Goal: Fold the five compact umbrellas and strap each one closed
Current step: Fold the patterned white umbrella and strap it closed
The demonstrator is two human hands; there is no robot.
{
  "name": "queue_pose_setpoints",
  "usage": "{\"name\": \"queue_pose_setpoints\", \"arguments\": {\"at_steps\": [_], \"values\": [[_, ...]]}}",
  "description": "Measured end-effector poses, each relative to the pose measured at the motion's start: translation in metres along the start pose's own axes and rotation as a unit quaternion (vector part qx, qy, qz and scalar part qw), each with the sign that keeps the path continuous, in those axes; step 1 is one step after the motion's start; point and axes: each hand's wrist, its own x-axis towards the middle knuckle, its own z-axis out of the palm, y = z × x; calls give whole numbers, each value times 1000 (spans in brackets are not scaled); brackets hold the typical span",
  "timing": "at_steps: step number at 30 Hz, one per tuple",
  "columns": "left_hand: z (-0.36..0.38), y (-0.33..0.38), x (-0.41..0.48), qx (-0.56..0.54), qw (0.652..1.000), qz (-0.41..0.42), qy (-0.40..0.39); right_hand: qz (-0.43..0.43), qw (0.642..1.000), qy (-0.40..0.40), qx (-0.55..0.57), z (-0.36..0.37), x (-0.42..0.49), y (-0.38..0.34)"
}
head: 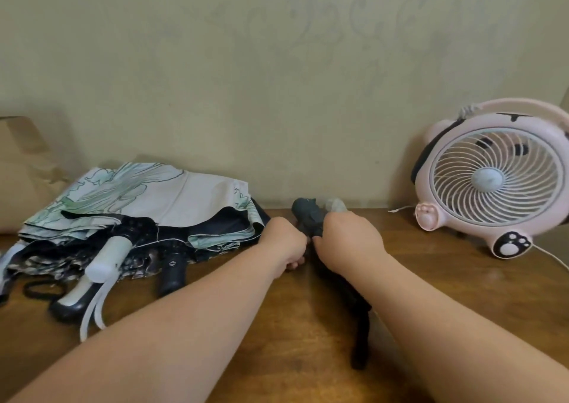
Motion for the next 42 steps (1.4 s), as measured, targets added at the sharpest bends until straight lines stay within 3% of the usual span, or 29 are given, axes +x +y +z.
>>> {"name": "queue_pose_setpoints", "arguments": {"at_steps": [2, 6, 8, 11, 16, 22, 31, 34, 39, 42], "values": [[-11, -5, -17, -3, 999, 35, 17, 5, 1000, 23, 14, 1, -5, 2], [-57, -25, -86, 113, 978, 177, 13, -15, 993, 118, -3, -6, -23, 10], [-85, -43, -118, 166, 969, 184, 7, -31, 990, 137, 7, -13, -32, 8], [-125, -68, -149, 212, 962, 163, 55, -64, 985, 138, 83, -18, -41, -11], [-176, -106, -168, 159, 961, 127, 186, -127, 945, 69, 295, 1, -53, -84], [-209, -129, -164, 146, 926, 164, 308, -129, 952, 14, 278, 28, -61, -168], [-226, -142, -158, 190, 914, 168, 317, -75, 969, -58, 227, 36, -49, -215], [-227, -143, -158, 186, 915, 172, 314, -10, 918, -111, 380, 23, -48, -204], [-224, -141, -160, 193, 915, 178, 306, 98, 709, -176, 676, -5, -55, -169], [-220, -143, -157, 197, 921, 164, 293, 113, 661, -174, 721, -14, -53, -150]]}}
